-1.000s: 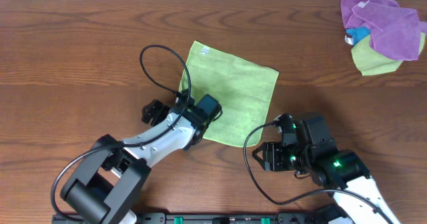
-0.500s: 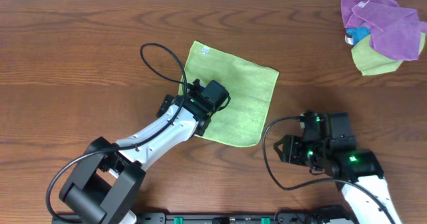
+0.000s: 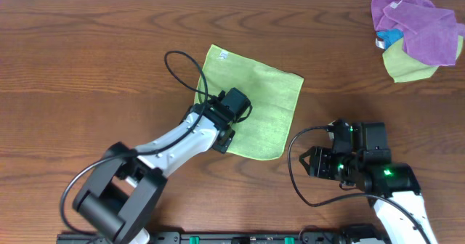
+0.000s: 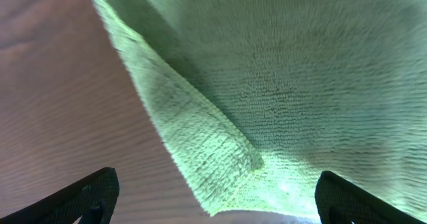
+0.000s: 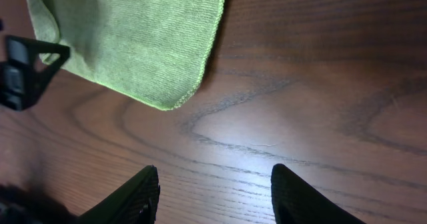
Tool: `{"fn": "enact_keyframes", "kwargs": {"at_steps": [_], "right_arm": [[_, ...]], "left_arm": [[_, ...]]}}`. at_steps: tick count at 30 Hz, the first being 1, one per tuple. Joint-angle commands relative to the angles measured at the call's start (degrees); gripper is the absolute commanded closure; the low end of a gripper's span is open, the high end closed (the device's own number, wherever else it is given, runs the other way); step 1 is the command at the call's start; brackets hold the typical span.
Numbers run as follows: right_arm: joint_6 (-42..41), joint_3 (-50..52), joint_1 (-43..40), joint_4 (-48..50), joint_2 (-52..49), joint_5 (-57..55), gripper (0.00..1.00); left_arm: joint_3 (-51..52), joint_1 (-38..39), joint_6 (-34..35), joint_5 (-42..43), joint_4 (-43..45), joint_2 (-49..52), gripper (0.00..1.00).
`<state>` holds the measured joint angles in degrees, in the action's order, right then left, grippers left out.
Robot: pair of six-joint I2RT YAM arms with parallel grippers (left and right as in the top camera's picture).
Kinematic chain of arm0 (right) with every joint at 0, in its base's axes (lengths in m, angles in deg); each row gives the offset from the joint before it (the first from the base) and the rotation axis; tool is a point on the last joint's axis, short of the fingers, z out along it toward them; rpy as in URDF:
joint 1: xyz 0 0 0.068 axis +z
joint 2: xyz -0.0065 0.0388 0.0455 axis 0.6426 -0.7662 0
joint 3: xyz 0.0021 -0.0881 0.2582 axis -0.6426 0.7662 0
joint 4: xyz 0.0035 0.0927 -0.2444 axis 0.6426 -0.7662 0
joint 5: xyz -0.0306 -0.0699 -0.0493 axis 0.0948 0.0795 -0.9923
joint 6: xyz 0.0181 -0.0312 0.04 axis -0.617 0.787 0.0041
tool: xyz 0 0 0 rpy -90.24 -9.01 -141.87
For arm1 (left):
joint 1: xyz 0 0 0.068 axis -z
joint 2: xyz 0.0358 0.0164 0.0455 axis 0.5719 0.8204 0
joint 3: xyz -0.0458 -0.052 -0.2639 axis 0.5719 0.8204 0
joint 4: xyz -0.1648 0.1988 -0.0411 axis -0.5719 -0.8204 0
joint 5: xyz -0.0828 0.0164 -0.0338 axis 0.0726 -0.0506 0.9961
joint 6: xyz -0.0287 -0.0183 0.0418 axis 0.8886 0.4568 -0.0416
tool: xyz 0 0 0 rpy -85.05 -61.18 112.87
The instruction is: Fold the cloth
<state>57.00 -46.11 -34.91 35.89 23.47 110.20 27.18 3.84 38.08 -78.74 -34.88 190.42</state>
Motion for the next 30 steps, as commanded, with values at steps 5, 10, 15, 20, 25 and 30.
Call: {"fn": "enact_keyframes", "kwargs": {"at_steps": [5, 10, 15, 20, 25, 30], "right_arm": [[1.29, 0.02, -0.39, -0.11, -0.07, 2.16, 0.45], [1.29, 0.02, -0.39, -0.46, -0.07, 2.19, 0.46], [1.29, 0.02, -0.39, -0.59, -0.07, 2.40, 0.46], [1.29, 0.02, -0.39, -0.70, -0.04, 2.89, 0.46], [1.29, 0.02, -0.39, -0.72, -0.04, 3.89, 0.47], [1.31, 0.02, -0.37, -1.33, -0.04, 3.89, 0.48]], "left_arm": [[0.74, -0.07, -1.70, -7.23, -0.55, 2.80, 0.04], [0.74, -0.07, -1.70, -10.91, -0.59, 2.80, 0.05], [0.72, -0.07, -1.70, -10.95, -0.37, 2.78, 0.05], [0.72, -0.15, -1.68, -13.49, 0.50, 2.78, 0.05], [0.76, -0.42, -1.68, -13.70, 2.08, 2.89, 0.05], [0.92, -1.64, -1.73, -14.95, 2.29, 3.93, 0.05]]}}
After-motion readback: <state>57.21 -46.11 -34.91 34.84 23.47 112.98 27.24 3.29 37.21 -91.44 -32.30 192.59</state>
